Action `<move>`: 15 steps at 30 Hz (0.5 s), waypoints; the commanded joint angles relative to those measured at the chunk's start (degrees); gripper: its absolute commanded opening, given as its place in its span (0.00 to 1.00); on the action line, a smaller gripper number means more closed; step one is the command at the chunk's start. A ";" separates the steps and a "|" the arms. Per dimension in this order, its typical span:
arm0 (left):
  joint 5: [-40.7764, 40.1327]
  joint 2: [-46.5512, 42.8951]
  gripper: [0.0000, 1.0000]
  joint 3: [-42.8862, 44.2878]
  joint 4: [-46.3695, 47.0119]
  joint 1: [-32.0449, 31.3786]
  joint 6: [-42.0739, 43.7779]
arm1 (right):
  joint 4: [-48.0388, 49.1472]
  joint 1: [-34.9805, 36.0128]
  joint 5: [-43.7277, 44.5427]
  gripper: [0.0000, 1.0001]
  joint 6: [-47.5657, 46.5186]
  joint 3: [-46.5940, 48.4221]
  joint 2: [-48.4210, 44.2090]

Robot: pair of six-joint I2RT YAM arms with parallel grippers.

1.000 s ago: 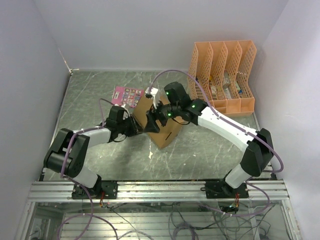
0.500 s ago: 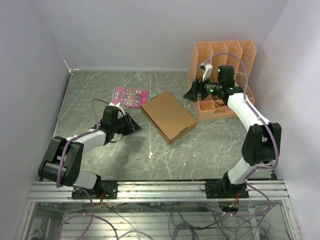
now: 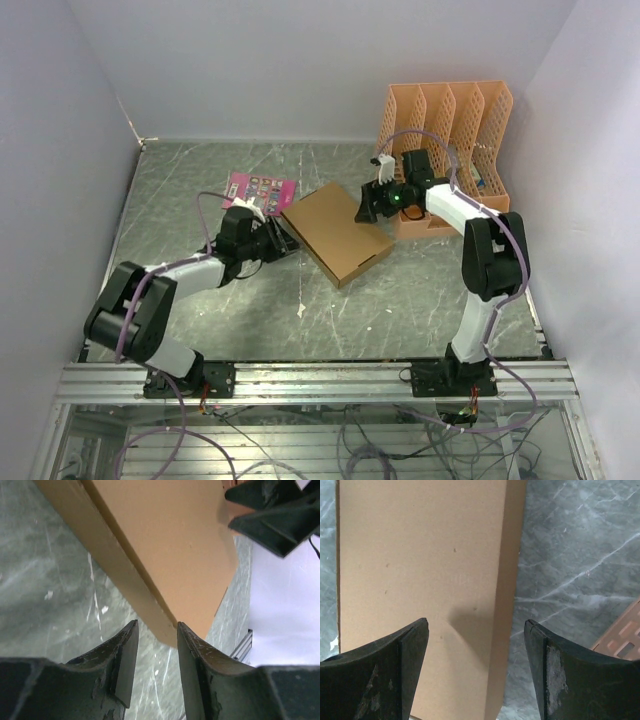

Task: Fold the paper box

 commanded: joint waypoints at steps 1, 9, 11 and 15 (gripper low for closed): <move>-4.35 6.02 0.48 6.18 0.92 -1.67 -0.52 | -0.32 1.17 -0.43 0.76 -0.03 -1.01 -0.43; -4.29 13.73 0.48 11.64 0.91 -3.01 -0.50 | -1.25 3.73 -2.81 0.71 0.46 -3.25 -4.04; -4.16 14.95 0.48 12.66 -0.09 -3.12 -0.30 | -1.69 4.48 -3.44 0.69 0.62 -3.27 -4.63; -4.26 14.85 0.41 11.59 0.18 -3.15 -0.30 | -2.66 6.70 -5.22 0.65 0.87 -2.89 -6.62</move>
